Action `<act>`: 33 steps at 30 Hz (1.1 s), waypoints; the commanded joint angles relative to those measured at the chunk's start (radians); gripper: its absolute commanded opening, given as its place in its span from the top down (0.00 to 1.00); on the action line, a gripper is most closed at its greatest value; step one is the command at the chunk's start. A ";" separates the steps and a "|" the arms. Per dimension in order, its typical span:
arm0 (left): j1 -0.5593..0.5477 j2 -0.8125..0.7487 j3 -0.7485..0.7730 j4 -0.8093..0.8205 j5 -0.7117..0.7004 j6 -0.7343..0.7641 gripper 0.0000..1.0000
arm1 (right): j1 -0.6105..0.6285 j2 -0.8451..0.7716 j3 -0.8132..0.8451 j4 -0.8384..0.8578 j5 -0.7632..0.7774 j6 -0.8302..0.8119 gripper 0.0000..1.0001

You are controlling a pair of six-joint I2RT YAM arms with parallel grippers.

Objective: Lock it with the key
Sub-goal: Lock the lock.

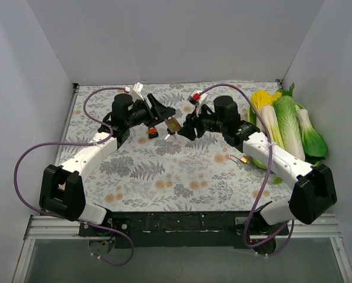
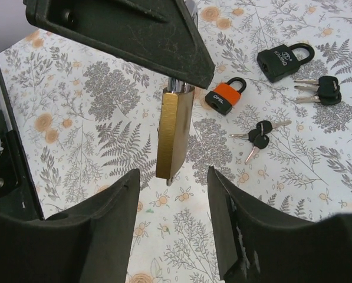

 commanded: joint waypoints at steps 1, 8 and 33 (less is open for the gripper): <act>0.005 -0.051 0.018 0.070 0.024 -0.050 1.00 | 0.003 -0.002 0.021 0.002 -0.029 -0.016 0.35; 0.015 -0.036 0.020 0.085 0.027 -0.095 1.00 | 0.040 -0.013 -0.013 0.051 0.066 -0.063 0.46; 0.036 -0.030 0.007 0.113 0.038 -0.139 1.00 | 0.071 -0.008 -0.062 0.088 0.137 -0.114 0.60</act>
